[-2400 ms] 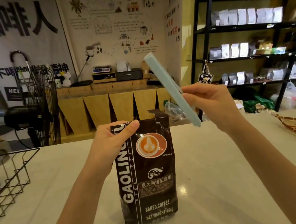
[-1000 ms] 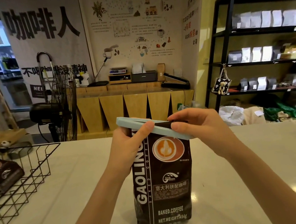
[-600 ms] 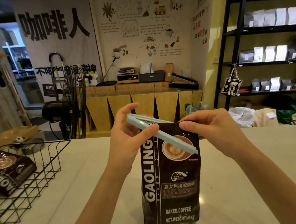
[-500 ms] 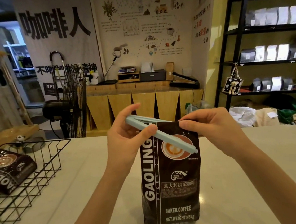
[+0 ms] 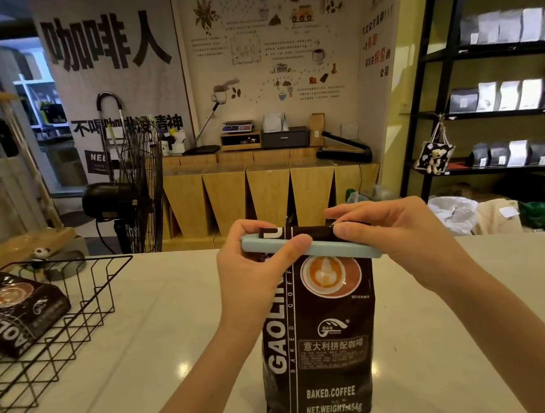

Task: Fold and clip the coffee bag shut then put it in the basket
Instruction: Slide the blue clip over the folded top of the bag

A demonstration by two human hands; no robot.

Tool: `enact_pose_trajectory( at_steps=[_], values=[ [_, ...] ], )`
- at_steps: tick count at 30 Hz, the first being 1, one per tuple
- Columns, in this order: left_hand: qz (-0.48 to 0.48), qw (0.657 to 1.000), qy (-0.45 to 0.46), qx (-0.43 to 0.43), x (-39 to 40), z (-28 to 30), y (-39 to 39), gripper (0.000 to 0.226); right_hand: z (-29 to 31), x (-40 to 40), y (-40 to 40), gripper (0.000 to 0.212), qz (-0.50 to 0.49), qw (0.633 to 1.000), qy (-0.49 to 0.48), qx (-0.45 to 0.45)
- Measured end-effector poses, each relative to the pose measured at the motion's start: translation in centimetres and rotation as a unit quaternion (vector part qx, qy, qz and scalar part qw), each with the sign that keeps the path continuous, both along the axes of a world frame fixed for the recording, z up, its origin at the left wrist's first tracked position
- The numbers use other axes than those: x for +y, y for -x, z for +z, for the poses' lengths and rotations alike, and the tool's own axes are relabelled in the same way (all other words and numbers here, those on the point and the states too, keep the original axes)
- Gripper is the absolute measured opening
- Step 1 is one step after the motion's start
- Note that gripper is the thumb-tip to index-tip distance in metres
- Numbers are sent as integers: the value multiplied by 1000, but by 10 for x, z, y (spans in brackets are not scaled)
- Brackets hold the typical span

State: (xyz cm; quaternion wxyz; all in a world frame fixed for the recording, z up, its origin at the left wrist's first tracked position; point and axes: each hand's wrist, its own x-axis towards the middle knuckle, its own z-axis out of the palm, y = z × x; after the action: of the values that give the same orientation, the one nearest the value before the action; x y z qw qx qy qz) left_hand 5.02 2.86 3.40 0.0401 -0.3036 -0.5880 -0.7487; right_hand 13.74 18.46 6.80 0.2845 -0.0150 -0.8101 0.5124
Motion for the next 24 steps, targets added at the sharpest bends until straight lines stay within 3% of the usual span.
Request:
enact_pose_trajectory(
  at_steps=[5, 16, 21, 24],
  values=[
    [-12, 999, 34, -1, 5, 5, -1, 44, 4, -1, -5, 23, 17, 999, 25, -11],
    [-48, 997, 41, -33, -1, 13, -2, 32, 1, -2, -5, 11, 14, 1000, -13, -8],
    [-33, 999, 21, -35, -2, 11, -6, 28, 1, 4, -16, 25, 72, 995, -30, -65],
    [-29, 999, 10, -44, -3, 11, -7, 29, -8, 7, -21, 51, 61, 996, -11, -58]
  ],
)
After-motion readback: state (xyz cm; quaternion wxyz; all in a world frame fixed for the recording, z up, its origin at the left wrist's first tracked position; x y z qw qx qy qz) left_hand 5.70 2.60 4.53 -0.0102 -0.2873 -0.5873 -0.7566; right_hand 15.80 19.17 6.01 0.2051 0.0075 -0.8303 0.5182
